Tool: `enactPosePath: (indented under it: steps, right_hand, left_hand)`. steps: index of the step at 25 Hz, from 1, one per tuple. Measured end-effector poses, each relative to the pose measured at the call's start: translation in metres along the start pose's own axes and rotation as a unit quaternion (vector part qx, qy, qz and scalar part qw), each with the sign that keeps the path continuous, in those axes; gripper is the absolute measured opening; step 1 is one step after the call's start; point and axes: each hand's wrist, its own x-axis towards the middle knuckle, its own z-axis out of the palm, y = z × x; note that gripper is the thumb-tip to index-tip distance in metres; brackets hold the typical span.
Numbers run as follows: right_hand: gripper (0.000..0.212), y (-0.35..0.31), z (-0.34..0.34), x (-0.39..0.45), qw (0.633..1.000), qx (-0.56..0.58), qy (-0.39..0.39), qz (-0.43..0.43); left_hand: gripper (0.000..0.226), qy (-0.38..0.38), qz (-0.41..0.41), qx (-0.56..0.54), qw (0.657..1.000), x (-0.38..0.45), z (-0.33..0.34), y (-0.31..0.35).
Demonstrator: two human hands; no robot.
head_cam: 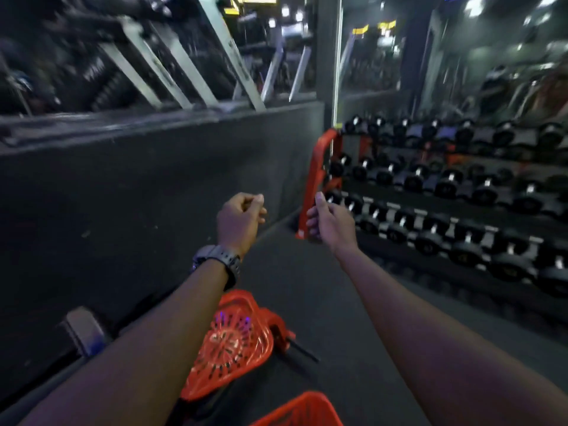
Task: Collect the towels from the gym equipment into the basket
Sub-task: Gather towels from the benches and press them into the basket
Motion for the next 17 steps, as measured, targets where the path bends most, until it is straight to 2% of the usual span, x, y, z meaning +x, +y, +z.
enactPosePath:
  steps: [5,11,14,17]
  right_hand:
    - [0.055,-0.062,-0.057,-0.006,0.997,-0.006,0.05,-0.055]
    - [0.056,-0.081,-0.219,-0.052,0.968,-0.094,0.225,-0.061]
    - [0.057,-0.094,-0.304,-0.113,0.922,-0.147,0.354,-0.053]
    - [0.058,-0.107,-0.373,-0.205,0.849,-0.194,0.49,-0.044]
  left_hand:
    - [0.03,-0.01,0.035,-0.027,0.999,-0.005,0.016,0.073]
    - [0.027,-0.187,0.068,-0.141,0.97,-0.068,0.147,0.144]
    - [0.028,-0.303,0.069,-0.198,0.929,-0.122,0.21,0.179]
    - [0.029,-0.428,0.077,-0.258,0.863,-0.186,0.249,0.212]
